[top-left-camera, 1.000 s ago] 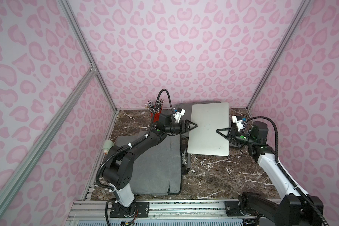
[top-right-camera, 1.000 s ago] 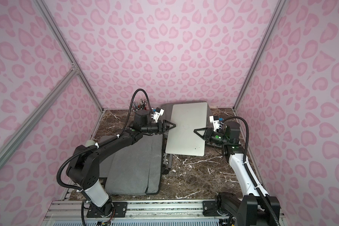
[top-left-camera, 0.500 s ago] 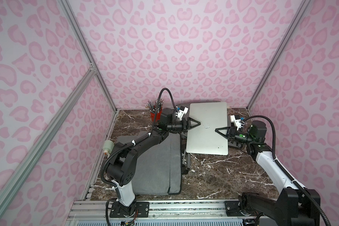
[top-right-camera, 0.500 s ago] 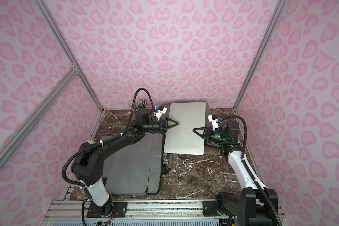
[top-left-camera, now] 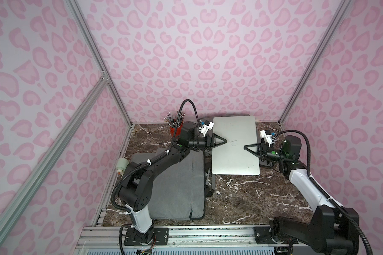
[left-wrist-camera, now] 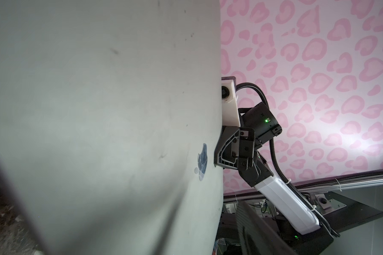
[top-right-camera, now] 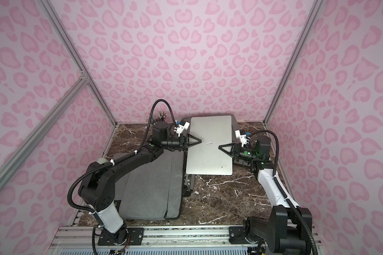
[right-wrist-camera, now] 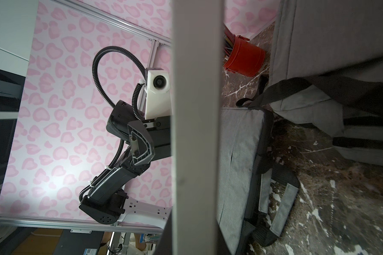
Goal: Open the zippered laptop bag and take out the laptop
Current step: Place the laptop at the center of the board.
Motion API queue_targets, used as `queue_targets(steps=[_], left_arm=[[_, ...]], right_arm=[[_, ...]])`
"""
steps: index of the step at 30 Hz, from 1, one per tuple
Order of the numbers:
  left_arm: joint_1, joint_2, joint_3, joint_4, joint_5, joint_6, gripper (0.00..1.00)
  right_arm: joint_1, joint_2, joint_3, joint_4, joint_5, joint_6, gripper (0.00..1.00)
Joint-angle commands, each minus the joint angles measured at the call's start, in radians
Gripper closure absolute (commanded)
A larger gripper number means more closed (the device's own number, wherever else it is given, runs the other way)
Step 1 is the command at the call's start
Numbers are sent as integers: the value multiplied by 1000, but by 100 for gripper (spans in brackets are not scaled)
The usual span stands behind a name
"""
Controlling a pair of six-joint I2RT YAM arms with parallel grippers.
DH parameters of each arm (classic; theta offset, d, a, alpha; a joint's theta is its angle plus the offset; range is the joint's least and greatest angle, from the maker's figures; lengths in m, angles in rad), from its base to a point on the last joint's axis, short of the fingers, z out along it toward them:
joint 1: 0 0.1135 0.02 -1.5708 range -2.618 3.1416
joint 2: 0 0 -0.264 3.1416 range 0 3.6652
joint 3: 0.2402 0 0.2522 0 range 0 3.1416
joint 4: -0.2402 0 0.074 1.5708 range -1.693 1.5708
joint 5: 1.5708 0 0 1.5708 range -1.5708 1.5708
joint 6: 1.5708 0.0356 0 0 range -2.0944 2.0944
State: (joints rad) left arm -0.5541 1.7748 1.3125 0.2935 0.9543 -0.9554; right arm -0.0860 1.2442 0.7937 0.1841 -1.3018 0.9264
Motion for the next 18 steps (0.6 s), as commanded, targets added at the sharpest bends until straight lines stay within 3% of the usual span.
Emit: queue_targets(steps=[1,13,18], left_arm=[[-2,-19,25,61,46,43,26],[3,-28,22,164,9,-28,26],[15,-25,22,181,27,-49,26]], right_arm=[[-5,1,-5,11,49,-18,100],[-35,-31,-25,126,22,97,100],[-35,-47,-32,256,8,212,100]])
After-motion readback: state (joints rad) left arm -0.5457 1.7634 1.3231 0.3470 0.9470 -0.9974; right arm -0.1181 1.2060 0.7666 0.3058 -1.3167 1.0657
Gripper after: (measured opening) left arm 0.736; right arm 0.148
